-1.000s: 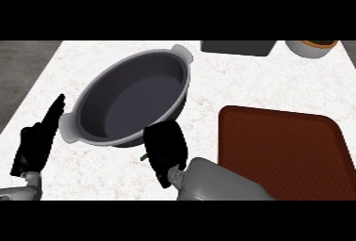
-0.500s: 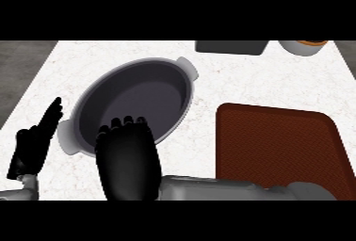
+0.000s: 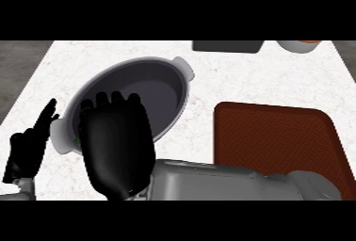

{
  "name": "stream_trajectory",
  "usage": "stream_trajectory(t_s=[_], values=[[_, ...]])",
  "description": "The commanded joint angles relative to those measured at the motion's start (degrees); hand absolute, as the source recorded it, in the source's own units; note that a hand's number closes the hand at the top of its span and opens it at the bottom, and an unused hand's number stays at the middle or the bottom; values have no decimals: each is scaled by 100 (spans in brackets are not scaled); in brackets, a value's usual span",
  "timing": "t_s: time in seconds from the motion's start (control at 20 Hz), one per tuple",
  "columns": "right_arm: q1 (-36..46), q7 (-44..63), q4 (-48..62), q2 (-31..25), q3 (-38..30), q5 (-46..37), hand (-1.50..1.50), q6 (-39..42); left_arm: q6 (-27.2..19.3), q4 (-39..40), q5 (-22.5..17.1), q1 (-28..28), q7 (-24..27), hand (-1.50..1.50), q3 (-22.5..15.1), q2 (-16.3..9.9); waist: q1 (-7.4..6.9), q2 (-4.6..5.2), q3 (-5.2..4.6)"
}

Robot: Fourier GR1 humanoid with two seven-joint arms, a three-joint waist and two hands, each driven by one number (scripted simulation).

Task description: Pick the bell pepper from the tray and place it in the pot

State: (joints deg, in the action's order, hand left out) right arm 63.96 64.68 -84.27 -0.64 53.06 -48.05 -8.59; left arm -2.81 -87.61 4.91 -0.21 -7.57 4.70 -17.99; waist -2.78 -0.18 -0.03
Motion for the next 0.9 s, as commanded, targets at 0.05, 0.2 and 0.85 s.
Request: stream_trajectory(t_s=[0.05,0.2,0.85], values=[[278,429,689,61,-357,8,150,-1020,-148,21,179,-16,26,0,-180,218,40,42,-5],[434,-319,1219,62,-937,335,150,-1037,14,-340,28,203,-131,0,-37,62,52,33,1],[1057,-2379,4273,64,-1170,1418,150,-2001,53,-240,205,133,16,0,-185,241,-118,105,-8]])
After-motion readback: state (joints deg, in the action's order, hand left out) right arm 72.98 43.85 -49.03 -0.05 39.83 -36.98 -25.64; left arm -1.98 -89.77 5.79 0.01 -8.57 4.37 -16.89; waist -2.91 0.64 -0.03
